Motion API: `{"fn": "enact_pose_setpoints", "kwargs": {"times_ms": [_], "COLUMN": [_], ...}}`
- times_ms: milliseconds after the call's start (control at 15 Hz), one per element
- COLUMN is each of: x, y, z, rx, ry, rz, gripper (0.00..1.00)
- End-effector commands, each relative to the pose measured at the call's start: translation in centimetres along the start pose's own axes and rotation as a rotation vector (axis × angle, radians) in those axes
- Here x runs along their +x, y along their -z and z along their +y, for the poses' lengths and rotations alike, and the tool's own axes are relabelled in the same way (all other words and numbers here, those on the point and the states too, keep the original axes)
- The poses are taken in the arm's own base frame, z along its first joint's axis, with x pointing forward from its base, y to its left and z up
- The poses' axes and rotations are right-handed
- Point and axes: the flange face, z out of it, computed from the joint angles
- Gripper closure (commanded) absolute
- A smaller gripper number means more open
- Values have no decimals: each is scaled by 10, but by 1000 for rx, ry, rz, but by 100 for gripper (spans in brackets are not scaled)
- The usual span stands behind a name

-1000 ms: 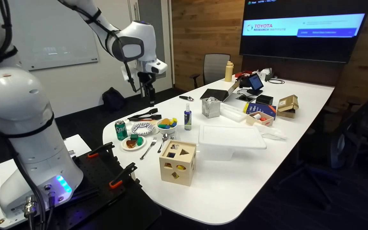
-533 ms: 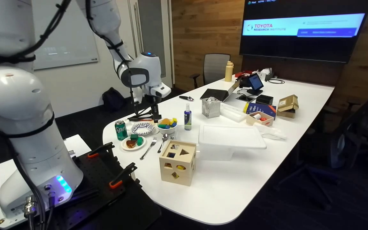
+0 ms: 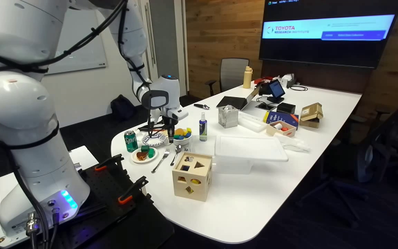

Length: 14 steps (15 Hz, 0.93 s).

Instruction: Press the button on the remote

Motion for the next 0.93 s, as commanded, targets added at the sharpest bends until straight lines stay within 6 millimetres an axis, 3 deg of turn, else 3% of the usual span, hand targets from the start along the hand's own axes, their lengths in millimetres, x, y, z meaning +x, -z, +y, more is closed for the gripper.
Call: {"fn": "enact_pose_setpoints", "kwargs": {"times_ms": [0,533,867], "x": [10,53,68], "y": [-17,-51,-68], "z": [-6,-3,-4], "rx": [-37,-90,-107], "ry": [-56,-72,-79], "rz": [30,47,42], "gripper": [100,100,100]}}
